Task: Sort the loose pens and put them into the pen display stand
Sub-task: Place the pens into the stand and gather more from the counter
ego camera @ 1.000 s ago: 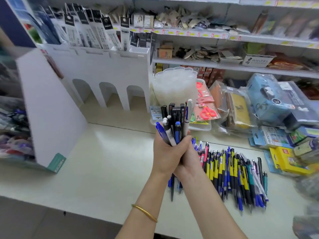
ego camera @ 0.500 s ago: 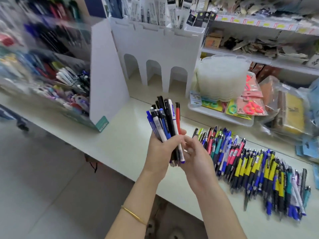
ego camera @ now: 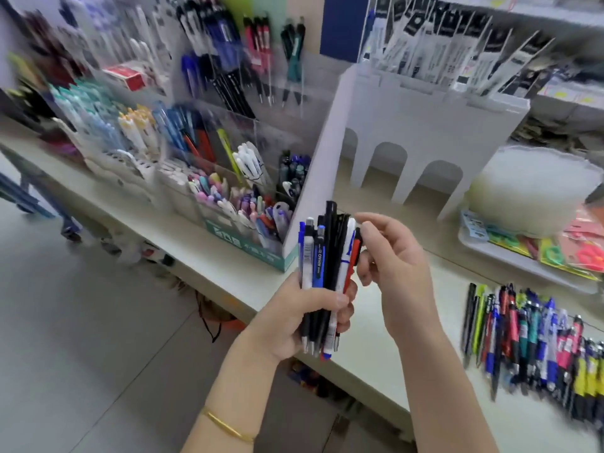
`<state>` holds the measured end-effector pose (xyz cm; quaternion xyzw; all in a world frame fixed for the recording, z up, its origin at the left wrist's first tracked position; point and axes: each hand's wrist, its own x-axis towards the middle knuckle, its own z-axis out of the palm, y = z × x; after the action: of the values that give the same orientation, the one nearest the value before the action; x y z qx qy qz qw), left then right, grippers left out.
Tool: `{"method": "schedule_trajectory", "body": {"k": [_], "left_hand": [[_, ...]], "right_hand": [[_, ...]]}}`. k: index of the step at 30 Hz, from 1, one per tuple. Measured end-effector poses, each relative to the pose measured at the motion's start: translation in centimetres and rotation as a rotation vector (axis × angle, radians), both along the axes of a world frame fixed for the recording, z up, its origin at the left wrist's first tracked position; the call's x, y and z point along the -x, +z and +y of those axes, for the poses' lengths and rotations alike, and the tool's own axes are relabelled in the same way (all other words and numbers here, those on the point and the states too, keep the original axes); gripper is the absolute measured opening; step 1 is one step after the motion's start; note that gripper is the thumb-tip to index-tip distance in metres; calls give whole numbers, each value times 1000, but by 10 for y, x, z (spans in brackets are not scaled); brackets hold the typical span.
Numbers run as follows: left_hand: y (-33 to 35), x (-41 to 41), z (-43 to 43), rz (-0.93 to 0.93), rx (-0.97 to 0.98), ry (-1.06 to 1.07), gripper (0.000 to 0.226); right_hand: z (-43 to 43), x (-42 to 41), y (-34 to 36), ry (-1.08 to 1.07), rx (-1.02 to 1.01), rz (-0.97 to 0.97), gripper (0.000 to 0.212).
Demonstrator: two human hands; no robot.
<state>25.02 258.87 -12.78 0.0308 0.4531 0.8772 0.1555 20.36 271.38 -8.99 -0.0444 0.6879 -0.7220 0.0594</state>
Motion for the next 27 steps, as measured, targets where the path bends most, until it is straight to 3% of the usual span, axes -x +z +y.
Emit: {"method": "schedule_trajectory", "body": {"k": [8, 18, 22, 27], "left_hand": [[9, 1, -140, 38, 321, 69, 27], [19, 33, -225, 2, 375, 113, 33], [25, 50, -253, -1, 442, 126, 35], [32, 84, -272, -31, 431, 148, 44]], "right_hand": [[-121, 16, 5, 164, -82, 137, 22], [-214, 49, 18, 147, 29, 39, 12], [-244, 68, 29, 232, -24, 80, 12], [-268, 102, 33, 149, 58, 90, 11]]}}
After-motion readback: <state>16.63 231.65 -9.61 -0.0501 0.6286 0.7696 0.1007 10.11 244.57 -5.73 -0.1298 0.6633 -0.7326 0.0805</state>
